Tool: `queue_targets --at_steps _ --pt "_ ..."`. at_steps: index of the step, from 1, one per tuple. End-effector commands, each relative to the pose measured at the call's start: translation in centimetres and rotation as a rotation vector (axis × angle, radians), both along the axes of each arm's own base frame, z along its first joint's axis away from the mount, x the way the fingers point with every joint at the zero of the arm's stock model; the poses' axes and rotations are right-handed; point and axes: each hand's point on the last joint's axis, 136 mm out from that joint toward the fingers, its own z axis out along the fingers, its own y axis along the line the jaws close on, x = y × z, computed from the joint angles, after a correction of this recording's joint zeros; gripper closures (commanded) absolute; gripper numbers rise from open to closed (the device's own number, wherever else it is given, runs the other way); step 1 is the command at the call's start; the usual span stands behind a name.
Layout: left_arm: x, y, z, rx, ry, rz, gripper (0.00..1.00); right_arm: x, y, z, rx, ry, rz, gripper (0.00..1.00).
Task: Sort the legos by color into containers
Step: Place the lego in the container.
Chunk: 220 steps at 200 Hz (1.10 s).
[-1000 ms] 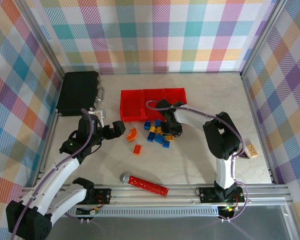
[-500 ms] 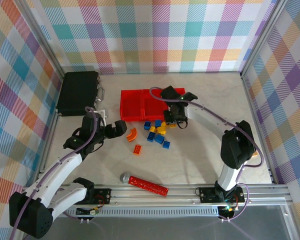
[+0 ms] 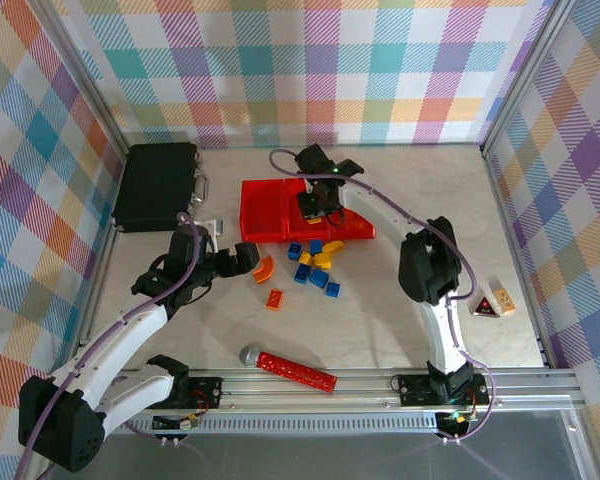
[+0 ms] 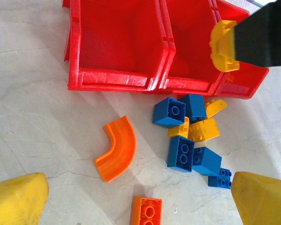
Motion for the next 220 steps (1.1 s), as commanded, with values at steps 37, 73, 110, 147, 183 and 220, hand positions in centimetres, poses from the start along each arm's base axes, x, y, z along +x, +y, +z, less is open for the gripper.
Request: queue_targets --at_steps 37,73,110,147,183,220 --pt "0.1 -0.7 1.4 -0.038 -0.017 -0.003 0.00 1.3 1.7 -1.6 0.021 0.047 0.047 0.70" --pt "-0.4 -0.4 0.7 -0.020 0.007 0.000 0.01 2.0 2.5 -2.8 0.031 0.064 0.039 0.68" --pt "-0.5 -0.2 0.8 -0.009 0.009 0.002 0.00 2.8 2.4 -3.3 0.026 0.058 -0.010 0.57" --pt "-0.3 -0.4 0.8 -0.011 0.004 -0.004 0.01 3.4 2.7 -1.9 0.064 0.042 -0.029 0.48" --pt "-0.2 -0.8 0.7 -0.023 0.005 -0.017 0.00 3.2 2.7 1.6 0.100 0.006 -0.037 0.44" --pt "-0.7 -1.3 0.4 -0.033 0.023 -0.047 0.00 1.7 1.2 5.7 0.115 -0.024 -0.061 0.40"
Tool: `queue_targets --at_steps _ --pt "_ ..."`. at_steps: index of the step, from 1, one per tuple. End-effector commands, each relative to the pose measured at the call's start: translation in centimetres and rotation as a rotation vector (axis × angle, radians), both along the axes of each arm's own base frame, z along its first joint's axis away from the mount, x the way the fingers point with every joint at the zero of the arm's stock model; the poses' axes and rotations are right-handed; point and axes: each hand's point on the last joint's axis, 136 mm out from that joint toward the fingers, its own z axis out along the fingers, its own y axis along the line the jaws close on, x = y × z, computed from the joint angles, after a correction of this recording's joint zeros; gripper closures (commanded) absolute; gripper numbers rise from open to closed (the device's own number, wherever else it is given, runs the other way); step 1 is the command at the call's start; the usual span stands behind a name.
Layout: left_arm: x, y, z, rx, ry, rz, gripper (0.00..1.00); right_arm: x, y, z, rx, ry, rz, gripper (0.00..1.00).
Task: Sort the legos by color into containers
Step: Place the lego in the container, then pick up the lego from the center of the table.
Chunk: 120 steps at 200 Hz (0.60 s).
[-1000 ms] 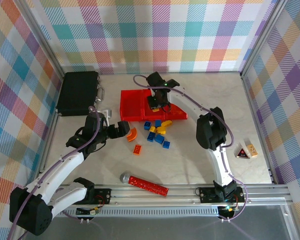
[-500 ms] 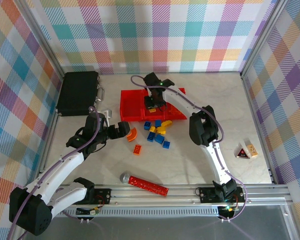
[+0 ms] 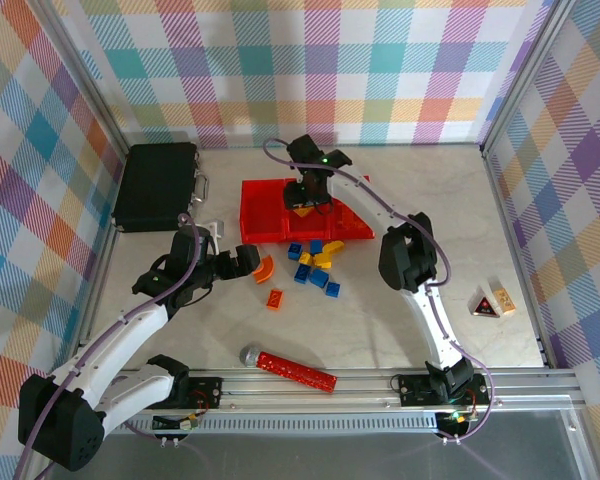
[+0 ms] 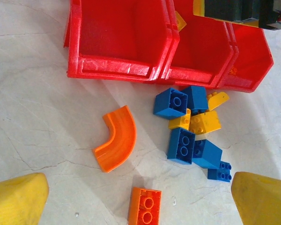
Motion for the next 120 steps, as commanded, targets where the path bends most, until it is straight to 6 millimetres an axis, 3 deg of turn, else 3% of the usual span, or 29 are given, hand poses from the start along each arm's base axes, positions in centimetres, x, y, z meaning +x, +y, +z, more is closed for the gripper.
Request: queue_targets --at_steps 1,41,59,88,120 --pt "-0.1 -1.1 1.0 -0.025 -0.017 -0.041 0.00 -1.3 -1.6 6.2 0.043 -0.052 -0.036 0.40" --pt "-0.5 -1.4 1.1 -0.023 -0.030 -0.061 0.00 -5.3 -4.5 8.8 0.086 -0.059 -0.094 0.39" --pt "-0.7 -1.5 1.2 -0.021 -0.035 -0.070 0.00 -7.8 -6.5 8.8 0.088 -0.035 -0.147 0.40" --pt "-0.8 -1.8 1.2 -0.015 -0.041 -0.086 0.00 -11.9 -9.0 7.7 0.101 0.019 -0.198 0.41" --pt "-0.8 -2.2 1.0 -0.014 -0.036 -0.103 0.00 -16.3 -10.8 4.9 0.130 0.121 -0.250 0.42"
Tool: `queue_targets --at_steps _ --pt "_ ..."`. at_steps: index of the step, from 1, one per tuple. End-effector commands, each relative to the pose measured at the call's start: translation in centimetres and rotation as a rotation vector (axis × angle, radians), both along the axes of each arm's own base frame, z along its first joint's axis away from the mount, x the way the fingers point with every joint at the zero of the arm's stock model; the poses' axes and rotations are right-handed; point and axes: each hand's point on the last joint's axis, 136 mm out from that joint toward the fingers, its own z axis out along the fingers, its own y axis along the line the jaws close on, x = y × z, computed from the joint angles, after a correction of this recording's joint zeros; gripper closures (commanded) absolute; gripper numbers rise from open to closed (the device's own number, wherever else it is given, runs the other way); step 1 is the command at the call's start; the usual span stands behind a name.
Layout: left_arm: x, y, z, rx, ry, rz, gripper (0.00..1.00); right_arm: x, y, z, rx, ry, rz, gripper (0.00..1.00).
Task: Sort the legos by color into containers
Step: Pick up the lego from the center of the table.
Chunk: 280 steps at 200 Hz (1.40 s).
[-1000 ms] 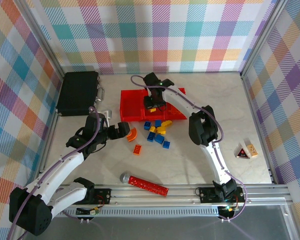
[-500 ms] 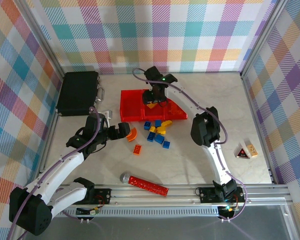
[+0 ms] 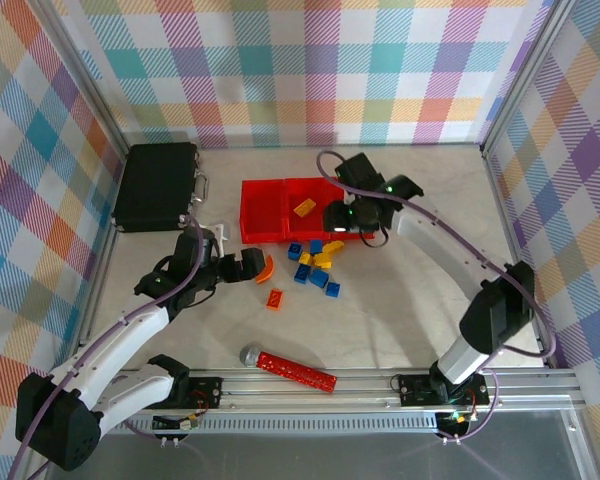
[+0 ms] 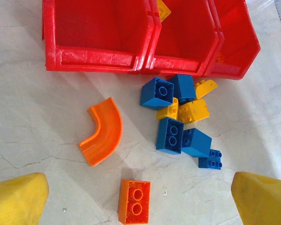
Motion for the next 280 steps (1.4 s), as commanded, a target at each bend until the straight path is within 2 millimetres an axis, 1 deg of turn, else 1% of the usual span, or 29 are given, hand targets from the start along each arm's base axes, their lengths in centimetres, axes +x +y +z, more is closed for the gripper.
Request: queue_targets --at_steps 1,15,31,42,54,70,86,111,115,126,136,146,152,160,183,196,215,224,248,250,253,280 --pt "0.0 -0.8 0.8 -0.009 -0.031 -0.043 0.00 -2.6 -0.9 -2.3 0.049 0.093 -0.066 0.42" --pt "0.1 -1.1 0.6 -0.011 -0.026 -0.056 0.00 -4.3 -1.1 -4.0 0.071 0.137 -0.080 0.42" --pt "0.3 -1.6 0.3 -0.007 -0.021 -0.070 0.00 -5.5 -1.5 -5.5 0.087 0.164 -0.101 0.43" --pt "0.3 -2.1 -0.1 0.004 -0.008 -0.085 0.00 -6.1 -2.0 -6.1 0.086 0.170 -0.114 0.42" --pt "0.2 -2.9 -0.6 0.035 0.009 -0.110 0.00 -6.3 -2.6 -6.4 0.068 0.158 -0.126 0.42" --pt "-0.2 -4.2 -1.1 0.084 0.033 -0.153 0.00 -6.3 -3.9 -6.1 0.024 0.126 -0.141 0.42" --pt "-0.3 -5.3 -1.4 0.123 0.070 -0.163 0.00 -5.9 -5.4 -5.2 -0.016 0.080 -0.165 0.41" --pt "0.0 -6.2 -2.1 0.159 0.201 -0.058 0.02 -5.5 -7.6 -3.8 -0.035 0.003 -0.203 0.40" --pt "0.0 -6.4 -2.3 0.160 0.222 -0.042 0.02 -5.4 -8.0 -3.6 -0.035 -0.006 -0.214 0.39" --pt "-0.2 -7.4 -2.4 0.151 0.270 0.009 0.03 -5.1 -8.9 -3.0 -0.031 -0.037 -0.236 0.37" --pt "-0.4 -8.3 -2.8 0.146 0.311 0.044 0.04 -5.0 -9.5 -2.7 -0.023 -0.055 -0.247 0.35" --pt "-0.7 -9.9 -3.3 0.136 0.342 0.053 0.05 -4.8 -9.9 -2.4 -0.012 -0.070 -0.251 0.33" --pt "-1.0 -10.8 -3.7 0.141 0.357 0.055 0.08 -4.8 -10.2 -2.3 -0.010 -0.074 -0.256 0.32" --pt "-1.2 -11.7 -4.2 0.159 0.376 0.068 0.11 -4.7 -10.3 -2.3 -0.010 -0.077 -0.256 0.30" --pt "-1.8 -14.6 -6.3 0.175 0.441 0.097 0.14 -4.6 -10.3 -2.6 0.003 -0.076 -0.247 0.28" --pt "-2.0 -16.1 -7.5 0.151 0.475 0.123 0.18 -4.6 -10.3 -2.8 0.009 -0.079 -0.239 0.23" --pt "-2.1 -17.6 -8.9 0.128 0.505 0.171 0.24 -4.6 -10.3 -3.1 0.012 -0.080 -0.225 0.21" --pt "-1.9 -17.9 -9.4 0.138 0.506 0.198 0.24 -4.7 -10.2 -3.2 0.015 -0.079 -0.216 0.18" --pt "-1.2 -18.2 -10.5 0.152 0.509 0.269 0.24 -5.0 -10.2 -3.3 0.020 -0.087 -0.189 0.07" --pt "-1.1 -18.2 -10.6 0.152 0.509 0.277 0.24 -5.0 -10.2 -3.4 0.021 -0.087 -0.189 0.06" --pt "-1.0 -18.1 -10.8 0.154 0.511 0.287 0.24 -5.1 -10.3 -3.3 0.022 -0.090 -0.188 0.00" --pt "-0.1 -18.1 -11.8 0.153 0.501 0.365 0.24 -5.3 -10.4 -3.1 0.042 -0.107 -0.168 0.01"
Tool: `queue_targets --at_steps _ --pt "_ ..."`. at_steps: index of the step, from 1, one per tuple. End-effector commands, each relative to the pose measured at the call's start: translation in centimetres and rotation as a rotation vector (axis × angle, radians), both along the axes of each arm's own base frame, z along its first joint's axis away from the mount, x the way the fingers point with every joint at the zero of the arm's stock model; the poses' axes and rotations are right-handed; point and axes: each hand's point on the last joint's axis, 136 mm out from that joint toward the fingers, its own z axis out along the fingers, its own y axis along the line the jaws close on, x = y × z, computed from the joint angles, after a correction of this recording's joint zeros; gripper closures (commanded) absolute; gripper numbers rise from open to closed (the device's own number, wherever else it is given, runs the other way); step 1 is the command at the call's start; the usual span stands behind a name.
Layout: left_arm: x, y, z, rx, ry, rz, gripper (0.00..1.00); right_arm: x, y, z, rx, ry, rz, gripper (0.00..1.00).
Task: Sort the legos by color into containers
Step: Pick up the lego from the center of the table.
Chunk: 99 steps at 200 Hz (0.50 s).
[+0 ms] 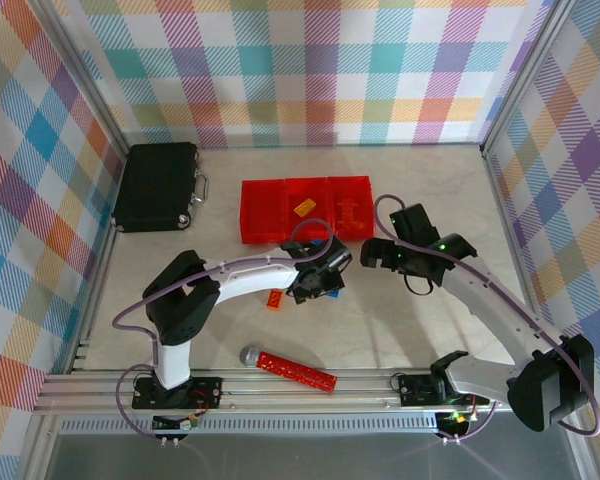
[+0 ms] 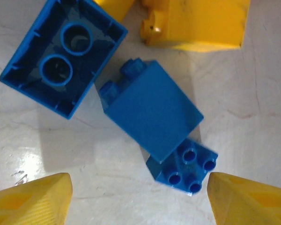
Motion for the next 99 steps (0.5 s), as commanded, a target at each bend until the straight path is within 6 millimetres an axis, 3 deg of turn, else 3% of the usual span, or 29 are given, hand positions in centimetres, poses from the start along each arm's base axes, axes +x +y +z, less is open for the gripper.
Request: queue_targets --at_steps 1,49,99 --pt "1.2 0.2 -0.1 0.017 -0.030 0.120 0.24 0.0 0.2 0.9 0.032 -0.048 0.039 0.01" --pt "2.8 0.6 -0.1 0.062 -0.091 0.203 0.26 -0.5 0.5 0.7 0.067 -0.068 0.086 0.01" --pt "3.3 0.8 -1.7 0.090 -0.100 0.259 0.28 -1.0 0.4 0.3 0.081 -0.088 0.106 0.01"
